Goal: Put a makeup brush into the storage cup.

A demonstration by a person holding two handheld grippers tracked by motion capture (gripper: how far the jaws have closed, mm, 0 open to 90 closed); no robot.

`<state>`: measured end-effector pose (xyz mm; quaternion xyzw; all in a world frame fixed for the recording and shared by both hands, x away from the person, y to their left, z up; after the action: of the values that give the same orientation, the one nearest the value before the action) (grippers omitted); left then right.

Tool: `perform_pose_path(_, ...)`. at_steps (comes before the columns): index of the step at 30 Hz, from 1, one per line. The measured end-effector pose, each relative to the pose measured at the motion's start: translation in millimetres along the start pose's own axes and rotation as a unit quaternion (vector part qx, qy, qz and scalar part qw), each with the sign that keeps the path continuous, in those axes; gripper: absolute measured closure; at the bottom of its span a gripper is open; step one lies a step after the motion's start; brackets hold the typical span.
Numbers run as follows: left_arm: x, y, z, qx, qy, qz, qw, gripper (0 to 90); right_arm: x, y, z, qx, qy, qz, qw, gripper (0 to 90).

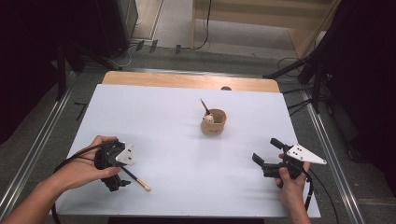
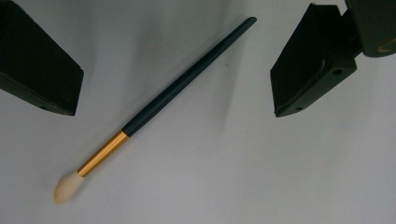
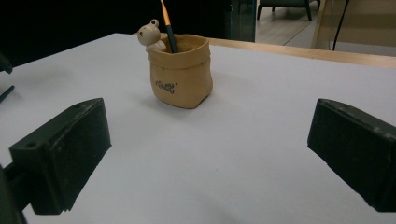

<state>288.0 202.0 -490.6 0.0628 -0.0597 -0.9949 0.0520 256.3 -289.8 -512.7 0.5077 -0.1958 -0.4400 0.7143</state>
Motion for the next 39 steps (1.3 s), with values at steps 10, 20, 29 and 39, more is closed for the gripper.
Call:
perform_pose_path(10,5.2,-0.5,-5.2,-0.028,0.006,-0.017,0.9994,13.6,-0.5,-1.1,-1.6,-0.002,0.002,0.003,1.0,0.0)
perform_pose_path(20,8.8,0.8,-7.8,-0.041,0.014,-0.033,0.9985,21.9,-1.5,-1.5,-2.5,-0.005,0.004,0.001,1.0,0.0)
perform_pose_path(29,7.8,1.7,-10.7,-0.052,0.01,-0.036,0.9979,29.7,-1.5,-1.9,-3.1,-0.006,0.005,0.003,1.0,0.0)
perform_pose_path(39,8.1,4.9,-13.7,-0.066,-0.006,-0.045,0.9968,40.7,-1.8,-2.6,-3.6,-0.008,0.006,0.004,0.9999,0.0)
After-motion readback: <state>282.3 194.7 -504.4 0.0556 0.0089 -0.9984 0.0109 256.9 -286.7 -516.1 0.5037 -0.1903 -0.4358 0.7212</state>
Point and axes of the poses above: each handheld gripper's, and its own axes: z roughly backward along the jaws, y roughly out of its top, x roughly to its right, the point moved 4 cm from there along -z, roughly forward along the jaws, and after that the axes turned 8 degrees about -x, right-handed, at the moved point
